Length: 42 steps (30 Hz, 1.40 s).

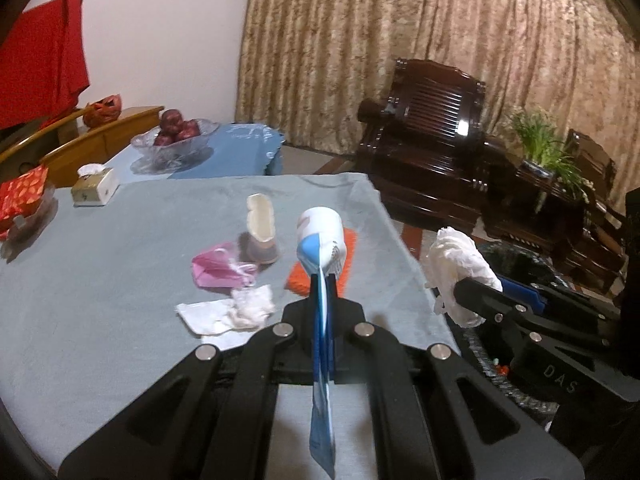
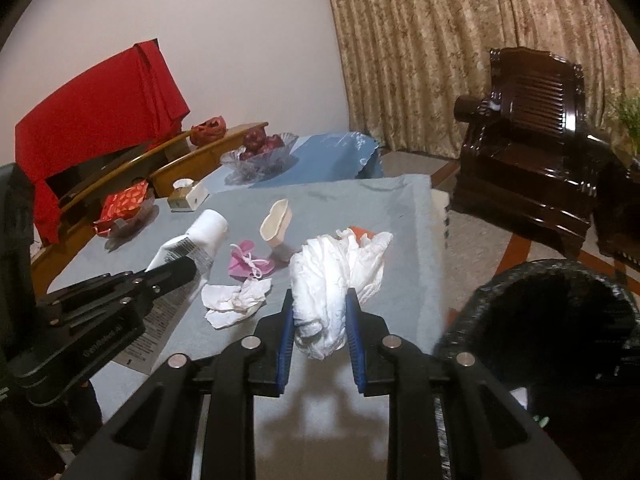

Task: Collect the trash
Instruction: 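Carry the blue tube and white bag over the bin with both grippers, then open both grippers to drop the tube and white bag into the bin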

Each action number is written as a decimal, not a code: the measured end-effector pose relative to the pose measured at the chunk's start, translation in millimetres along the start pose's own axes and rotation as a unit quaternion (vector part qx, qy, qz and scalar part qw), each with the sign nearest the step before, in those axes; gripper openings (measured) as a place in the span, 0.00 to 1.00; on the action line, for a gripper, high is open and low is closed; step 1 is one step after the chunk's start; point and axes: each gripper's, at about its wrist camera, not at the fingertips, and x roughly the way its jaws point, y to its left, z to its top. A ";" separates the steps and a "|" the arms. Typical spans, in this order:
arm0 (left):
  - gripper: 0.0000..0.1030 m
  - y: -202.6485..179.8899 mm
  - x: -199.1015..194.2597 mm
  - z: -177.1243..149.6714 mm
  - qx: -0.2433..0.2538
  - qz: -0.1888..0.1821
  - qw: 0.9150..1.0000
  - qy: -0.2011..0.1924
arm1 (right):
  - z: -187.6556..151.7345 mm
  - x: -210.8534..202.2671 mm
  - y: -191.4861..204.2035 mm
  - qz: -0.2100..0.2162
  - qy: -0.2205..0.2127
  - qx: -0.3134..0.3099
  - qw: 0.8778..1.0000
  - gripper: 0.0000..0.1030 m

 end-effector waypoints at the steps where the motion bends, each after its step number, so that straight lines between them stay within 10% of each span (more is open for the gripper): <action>1: 0.02 -4.5 -0.4 0.5 0.002 -0.003 1.000 0.000 | -0.4 -3.9 -2.3 -0.003 -0.002 0.000 1.000 0.23; 42: 0.03 -238.6 75.4 -15.2 0.127 -0.165 0.977 0.036 | -56.6 -109.3 -187.7 -0.179 -0.018 0.091 0.979 0.23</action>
